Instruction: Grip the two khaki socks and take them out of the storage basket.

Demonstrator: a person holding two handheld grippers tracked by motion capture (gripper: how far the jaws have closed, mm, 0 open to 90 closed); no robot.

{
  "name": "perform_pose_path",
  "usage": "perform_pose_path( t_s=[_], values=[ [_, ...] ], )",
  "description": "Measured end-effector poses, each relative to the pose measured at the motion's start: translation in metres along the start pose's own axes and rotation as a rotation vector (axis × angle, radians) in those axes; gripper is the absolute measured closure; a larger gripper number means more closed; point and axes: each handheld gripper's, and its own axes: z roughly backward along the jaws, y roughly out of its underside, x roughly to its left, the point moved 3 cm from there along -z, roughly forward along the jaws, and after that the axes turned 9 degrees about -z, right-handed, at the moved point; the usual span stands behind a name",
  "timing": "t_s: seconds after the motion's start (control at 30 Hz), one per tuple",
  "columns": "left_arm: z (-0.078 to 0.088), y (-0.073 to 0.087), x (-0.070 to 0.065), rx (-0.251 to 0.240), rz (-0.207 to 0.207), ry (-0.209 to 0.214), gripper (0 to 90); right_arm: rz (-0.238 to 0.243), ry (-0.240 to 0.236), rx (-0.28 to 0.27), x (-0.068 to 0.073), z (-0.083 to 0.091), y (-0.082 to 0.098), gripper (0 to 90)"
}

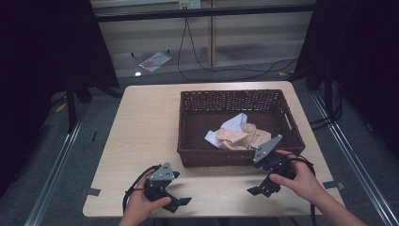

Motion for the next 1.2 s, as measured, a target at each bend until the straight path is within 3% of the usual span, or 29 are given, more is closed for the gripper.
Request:
perform_pose_path(
  t_s=[0.2, 0.23, 0.63, 1.2],
  values=[
    [0.0, 0.0, 0.0, -0.001, 0.002, 0.003, 3.1, -0.003, -0.009, 0.006, 0.001, 0.017, -0.011, 4.4],
    [0.0, 0.0, 0.0, -0.002, 0.002, 0.003, 3.2, 0.015, -0.01, -0.001, -0.001, 0.018, -0.014, 4.4],
    [-0.001, 0.0, 0.0, -0.012, 0.005, 0.005, 3.1, -0.021, -0.002, -0.027, -0.013, 0.038, -0.043, 4.2],
    [0.0, 0.001, 0.0, -0.007, 0.007, 0.0, 3.1, -0.089, 0.064, -0.029, -0.053, 0.035, -0.078, 3.7]
  ],
)
